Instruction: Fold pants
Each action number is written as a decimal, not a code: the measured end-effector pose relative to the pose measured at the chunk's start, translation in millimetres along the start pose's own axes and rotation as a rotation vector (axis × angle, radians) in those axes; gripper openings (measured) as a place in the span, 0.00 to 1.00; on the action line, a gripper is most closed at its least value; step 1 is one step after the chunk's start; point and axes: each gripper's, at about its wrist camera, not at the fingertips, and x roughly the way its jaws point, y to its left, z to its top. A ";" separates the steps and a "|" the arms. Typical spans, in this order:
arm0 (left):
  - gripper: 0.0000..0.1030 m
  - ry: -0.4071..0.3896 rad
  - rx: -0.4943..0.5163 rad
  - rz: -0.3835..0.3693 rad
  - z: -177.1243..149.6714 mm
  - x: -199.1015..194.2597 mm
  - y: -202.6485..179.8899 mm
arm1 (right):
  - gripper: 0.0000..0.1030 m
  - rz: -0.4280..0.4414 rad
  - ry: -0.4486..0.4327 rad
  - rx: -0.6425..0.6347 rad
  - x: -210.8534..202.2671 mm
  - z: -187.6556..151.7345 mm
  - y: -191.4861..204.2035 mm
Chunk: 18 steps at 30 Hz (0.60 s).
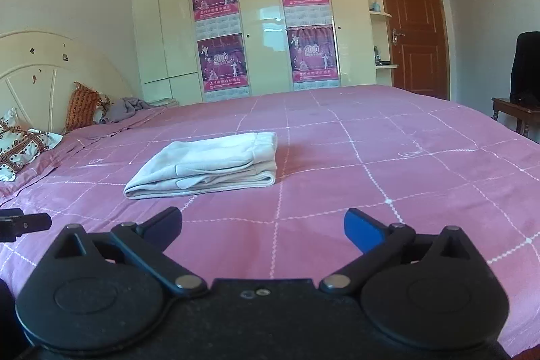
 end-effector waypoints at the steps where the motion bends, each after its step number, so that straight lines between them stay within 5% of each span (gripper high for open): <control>1: 1.00 0.006 -0.003 0.001 -3.9 -2.2 -2.1 | 1.00 0.004 0.005 0.004 -2.7 -2.6 3.4; 18: 1.00 -0.038 0.016 -0.016 -12.8 -14.2 -14.1 | 1.00 -0.013 -0.006 -0.075 -10.4 -6.0 22.0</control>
